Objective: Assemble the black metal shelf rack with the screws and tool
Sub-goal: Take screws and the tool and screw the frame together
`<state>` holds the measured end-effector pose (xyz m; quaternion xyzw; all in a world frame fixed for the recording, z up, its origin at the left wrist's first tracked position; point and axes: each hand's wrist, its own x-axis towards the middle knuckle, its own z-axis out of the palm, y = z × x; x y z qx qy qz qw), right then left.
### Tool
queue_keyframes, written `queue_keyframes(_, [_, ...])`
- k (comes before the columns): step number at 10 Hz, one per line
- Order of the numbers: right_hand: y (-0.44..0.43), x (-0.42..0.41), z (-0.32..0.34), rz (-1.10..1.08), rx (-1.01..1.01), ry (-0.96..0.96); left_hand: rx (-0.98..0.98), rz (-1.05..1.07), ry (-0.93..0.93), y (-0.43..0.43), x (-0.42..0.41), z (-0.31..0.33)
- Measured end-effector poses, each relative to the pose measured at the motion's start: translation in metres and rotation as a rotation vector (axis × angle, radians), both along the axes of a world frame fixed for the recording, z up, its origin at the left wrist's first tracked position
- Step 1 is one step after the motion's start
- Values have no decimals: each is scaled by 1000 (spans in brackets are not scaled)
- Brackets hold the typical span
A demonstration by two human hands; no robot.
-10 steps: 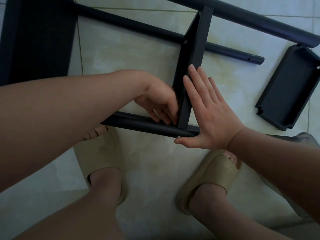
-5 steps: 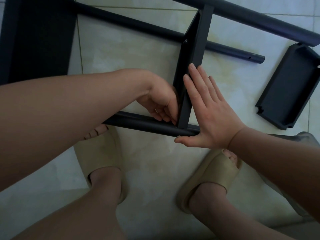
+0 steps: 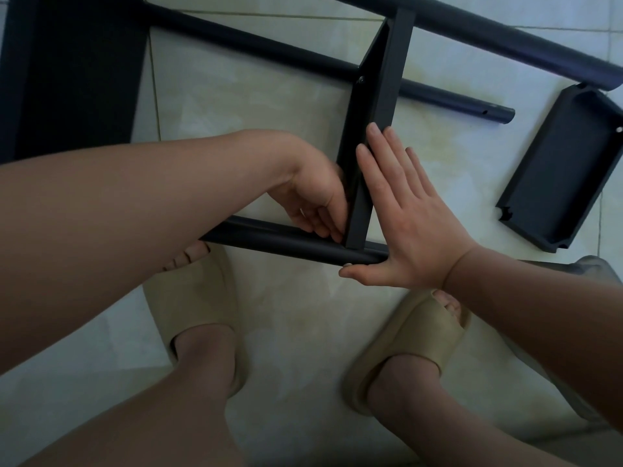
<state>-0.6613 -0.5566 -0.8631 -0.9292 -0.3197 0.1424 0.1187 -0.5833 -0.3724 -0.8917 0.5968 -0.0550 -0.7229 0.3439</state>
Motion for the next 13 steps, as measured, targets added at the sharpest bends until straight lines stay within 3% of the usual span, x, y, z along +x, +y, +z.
queue_keyframes(3, [0,0,-1,0,1,-5,-44,116,90,5,-5,-3])
queue_keyframes(7, [0,0,0,0,2,-5,46,42,36,-1,-2,-4])
queue_keyframes(13, [-1,0,-3,0,19,-10,-121,202,102,7,-14,-8])
